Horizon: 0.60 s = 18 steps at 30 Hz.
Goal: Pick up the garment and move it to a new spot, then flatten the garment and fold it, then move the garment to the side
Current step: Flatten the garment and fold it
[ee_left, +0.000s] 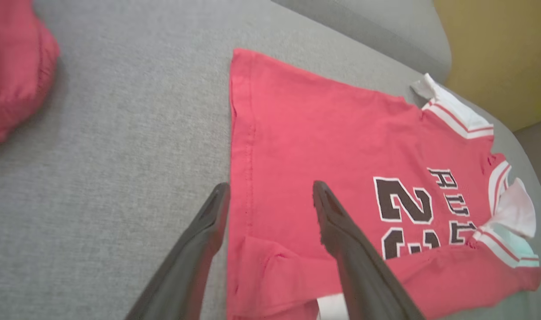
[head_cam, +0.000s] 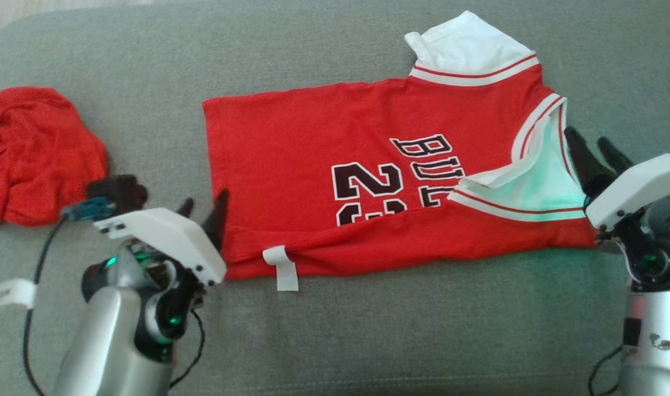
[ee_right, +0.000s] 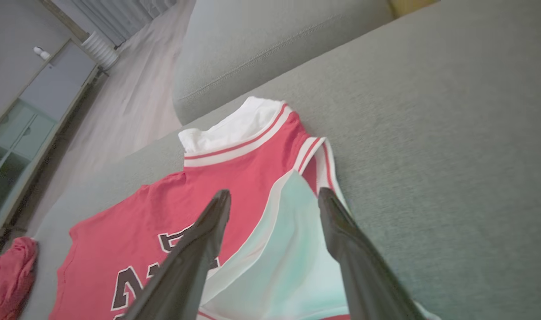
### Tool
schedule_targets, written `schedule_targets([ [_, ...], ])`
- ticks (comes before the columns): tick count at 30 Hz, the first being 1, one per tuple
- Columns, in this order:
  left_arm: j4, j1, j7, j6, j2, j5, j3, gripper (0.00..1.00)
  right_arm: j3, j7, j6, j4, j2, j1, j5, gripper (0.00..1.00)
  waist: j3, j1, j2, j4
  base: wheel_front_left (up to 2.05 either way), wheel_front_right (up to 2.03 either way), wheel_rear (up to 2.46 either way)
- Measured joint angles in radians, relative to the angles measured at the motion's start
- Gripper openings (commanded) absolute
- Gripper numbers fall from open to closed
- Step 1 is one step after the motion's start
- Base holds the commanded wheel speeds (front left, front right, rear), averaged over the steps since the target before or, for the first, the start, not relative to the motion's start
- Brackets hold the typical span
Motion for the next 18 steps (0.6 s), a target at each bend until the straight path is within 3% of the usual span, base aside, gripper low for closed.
schedule_targets([
  [6, -0.059, 0.072, -0.050, 0.003, 0.029, 0.015, 0.012, 1.00, 0.068, 0.015, 0.000, -0.135, -0.066, 0.092, -0.106, 1.00, -0.015, 0.0000, 0.0000, -0.020, 0.00, 0.00, 0.00],
  [12, -0.146, 0.259, -0.003, -0.006, 0.070, 0.028, -0.031, 1.00, 0.135, 0.076, 0.000, -0.221, -0.135, 0.285, -0.124, 1.00, -0.022, 0.0000, 0.0000, -0.031, 0.00, 0.00, 0.00],
  [18, -0.171, 0.282, 0.030, -0.004, 0.094, 0.031, -0.035, 1.00, 0.141, 0.094, 0.000, -0.253, -0.171, 0.308, -0.146, 1.00, -0.007, 0.0000, 0.0000, -0.034, 0.00, 0.00, 0.00],
])
